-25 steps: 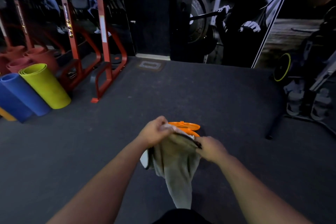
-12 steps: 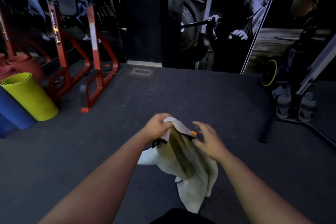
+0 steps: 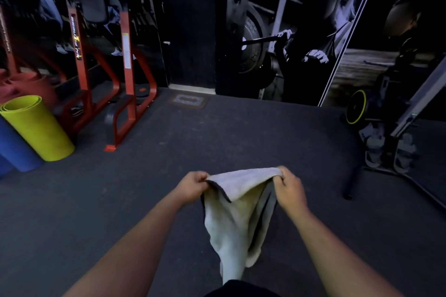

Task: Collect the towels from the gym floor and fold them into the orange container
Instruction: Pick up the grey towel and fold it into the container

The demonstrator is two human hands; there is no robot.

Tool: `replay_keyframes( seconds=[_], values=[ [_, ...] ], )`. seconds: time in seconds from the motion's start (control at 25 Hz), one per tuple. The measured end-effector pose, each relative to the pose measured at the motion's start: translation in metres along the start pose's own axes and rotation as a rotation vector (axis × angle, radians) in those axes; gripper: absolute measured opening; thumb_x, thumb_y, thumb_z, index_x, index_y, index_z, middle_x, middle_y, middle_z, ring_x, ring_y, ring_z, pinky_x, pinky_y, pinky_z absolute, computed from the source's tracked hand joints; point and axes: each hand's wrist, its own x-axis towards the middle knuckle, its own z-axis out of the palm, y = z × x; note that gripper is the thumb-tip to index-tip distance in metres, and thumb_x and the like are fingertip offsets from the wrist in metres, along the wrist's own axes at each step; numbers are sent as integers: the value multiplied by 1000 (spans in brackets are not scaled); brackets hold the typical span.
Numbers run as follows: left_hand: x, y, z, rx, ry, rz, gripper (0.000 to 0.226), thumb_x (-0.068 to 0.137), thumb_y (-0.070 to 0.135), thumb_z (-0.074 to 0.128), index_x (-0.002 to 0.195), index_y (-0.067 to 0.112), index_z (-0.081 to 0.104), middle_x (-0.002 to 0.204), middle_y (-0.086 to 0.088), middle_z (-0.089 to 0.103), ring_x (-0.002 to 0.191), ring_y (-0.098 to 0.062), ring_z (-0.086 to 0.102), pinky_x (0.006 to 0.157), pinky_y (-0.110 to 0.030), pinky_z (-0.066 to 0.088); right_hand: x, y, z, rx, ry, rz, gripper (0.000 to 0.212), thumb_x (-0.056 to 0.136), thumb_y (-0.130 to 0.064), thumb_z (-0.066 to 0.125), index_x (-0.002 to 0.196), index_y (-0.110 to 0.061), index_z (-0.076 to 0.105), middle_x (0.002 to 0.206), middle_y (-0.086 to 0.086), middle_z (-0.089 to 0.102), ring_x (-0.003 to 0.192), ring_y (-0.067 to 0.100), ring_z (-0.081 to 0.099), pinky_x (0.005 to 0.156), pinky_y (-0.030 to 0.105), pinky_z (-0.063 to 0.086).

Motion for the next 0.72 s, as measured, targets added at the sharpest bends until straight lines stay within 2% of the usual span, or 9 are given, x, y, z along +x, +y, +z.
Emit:
replay_keyframes(
  seconds=[0.04, 0.12, 0.24, 0.32, 0.4, 0.48, 0.56, 0.64, 0.72],
  values=[
    [-3, 2, -1, -188, 32, -11, 15, 84, 17, 62, 89, 7, 71, 79, -4, 69, 74, -16, 63, 69, -30, 49, 1, 4, -1, -10, 19, 47, 11, 93, -16, 51, 93, -23, 59, 86, 0, 68, 84, 26, 65, 71, 42, 53],
    [-3, 21, 2, -282, 64, -3, 16, 96, 12, 58, 90, 0, 67, 71, -4, 63, 63, -13, 57, 56, -26, 47, 1, 2, -3, -25, -25, 29, 21, 91, -14, 57, 107, -26, 60, 100, -5, 68, 93, 20, 66, 79, 38, 54],
    [9, 48, 14, -88, 149, 95, 26, 86, 33, 62, 69, 14, 57, 59, 5, 50, 54, -8, 44, 53, -28, 37, -2, -26, 15, 159, -248, -178, 49, 85, -15, 68, 130, -29, 53, 121, -6, 62, 110, 10, 61, 97, 30, 49],
    [17, 59, 17, 63, 186, 108, 33, 79, 41, 63, 63, 14, 54, 56, 8, 51, 53, -9, 46, 55, -30, 37, -4, -47, 26, 295, -330, -167, 41, 89, -30, 67, 127, -33, 53, 118, -5, 66, 106, 8, 64, 93, 27, 50],
    [19, 65, 16, 176, 205, 108, 34, 81, 39, 69, 62, 15, 56, 55, 6, 54, 55, -11, 51, 54, -30, 39, -3, -57, 27, 129, -309, -199, 23, 91, -49, 63, 109, -37, 55, 103, -7, 69, 96, 11, 66, 77, 31, 50],
    [18, 70, 11, 286, 224, 137, 33, 82, 37, 71, 62, 17, 54, 57, 4, 56, 59, -16, 55, 54, -31, 39, -1, -60, 22, -270, -262, -292, 15, 94, -44, 57, 96, -30, 52, 96, -1, 69, 92, 25, 65, 67, 37, 45],
    [17, 67, 7, 452, 190, 196, 33, 84, 44, 72, 69, 19, 56, 67, 3, 60, 69, -20, 60, 58, -33, 42, 2, -59, 16, -406, -146, -310, 12, 94, -30, 52, 103, -25, 57, 101, 6, 70, 95, 35, 64, 69, 39, 47],
    [15, 46, 4, 707, 86, 190, 31, 88, 54, 66, 90, 23, 64, 90, 1, 69, 87, -23, 65, 69, -35, 48, 10, -54, 8, -323, -76, -249, 20, 91, -23, 51, 109, -23, 60, 100, 11, 71, 94, 38, 65, 71, 41, 50],
    [8, 7, -2, 817, 35, 89, 27, 93, 48, 60, 109, 28, 67, 107, -1, 70, 102, -26, 66, 78, -35, 51, 19, -44, -3, -220, -36, -148, 18, 91, -19, 51, 106, -21, 61, 99, 15, 71, 94, 39, 65, 73, 43, 52]
  ],
)
